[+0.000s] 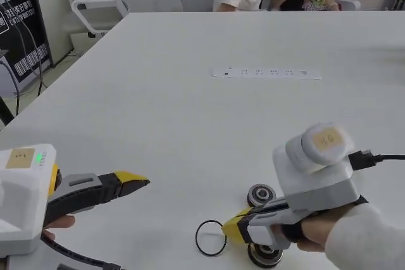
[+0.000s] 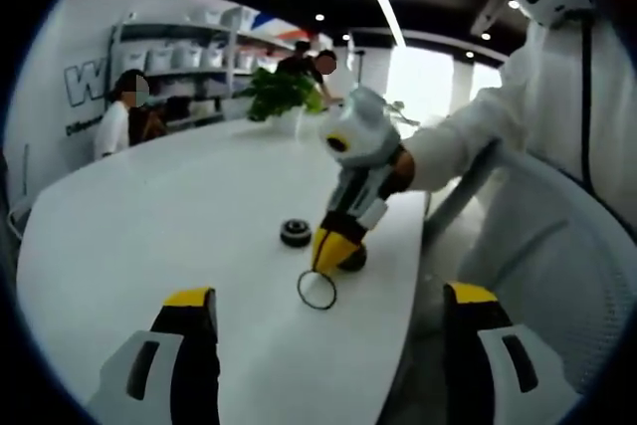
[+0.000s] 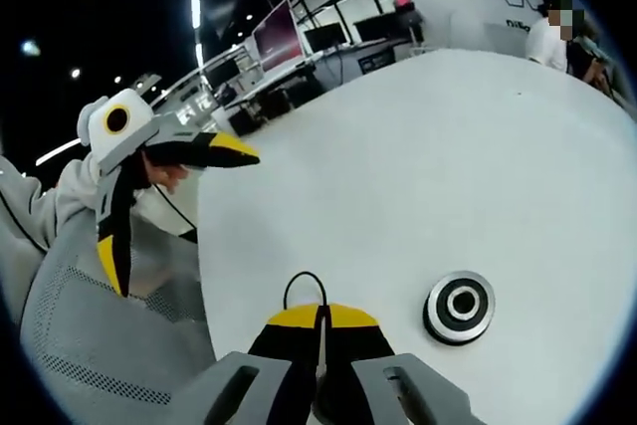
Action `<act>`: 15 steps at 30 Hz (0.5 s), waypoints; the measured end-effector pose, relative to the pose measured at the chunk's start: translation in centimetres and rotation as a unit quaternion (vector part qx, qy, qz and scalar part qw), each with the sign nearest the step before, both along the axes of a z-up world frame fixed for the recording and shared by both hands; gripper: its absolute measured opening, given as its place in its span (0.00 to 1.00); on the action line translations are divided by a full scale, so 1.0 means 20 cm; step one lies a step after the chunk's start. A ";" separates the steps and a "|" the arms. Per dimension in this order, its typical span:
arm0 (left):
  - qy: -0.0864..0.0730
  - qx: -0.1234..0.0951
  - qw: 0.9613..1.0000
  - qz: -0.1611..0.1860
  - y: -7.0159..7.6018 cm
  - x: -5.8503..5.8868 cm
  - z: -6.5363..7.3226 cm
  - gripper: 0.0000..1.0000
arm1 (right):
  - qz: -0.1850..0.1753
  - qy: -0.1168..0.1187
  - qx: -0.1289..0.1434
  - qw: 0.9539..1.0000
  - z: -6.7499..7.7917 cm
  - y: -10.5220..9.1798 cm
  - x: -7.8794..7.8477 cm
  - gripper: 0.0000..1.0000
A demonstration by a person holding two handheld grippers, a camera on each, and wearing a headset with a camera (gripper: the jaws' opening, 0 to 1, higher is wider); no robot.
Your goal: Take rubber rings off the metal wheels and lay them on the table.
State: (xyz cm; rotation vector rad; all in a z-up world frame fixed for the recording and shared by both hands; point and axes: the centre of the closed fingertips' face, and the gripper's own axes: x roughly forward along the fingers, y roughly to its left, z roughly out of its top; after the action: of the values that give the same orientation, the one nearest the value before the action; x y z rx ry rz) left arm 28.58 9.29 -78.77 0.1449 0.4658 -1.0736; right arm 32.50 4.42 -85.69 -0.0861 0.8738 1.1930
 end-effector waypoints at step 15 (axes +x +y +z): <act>-0.001 0.004 1.000 0.000 0.00 0.00 0.00 0.94 | -0.001 -0.026 -0.003 1.000 0.02 -0.04 0.04 0.07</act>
State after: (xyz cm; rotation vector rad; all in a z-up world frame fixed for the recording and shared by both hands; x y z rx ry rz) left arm 28.55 9.32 -78.84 0.1526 0.4688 -1.0719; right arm 33.30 3.71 -85.29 -0.1218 0.8316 1.1808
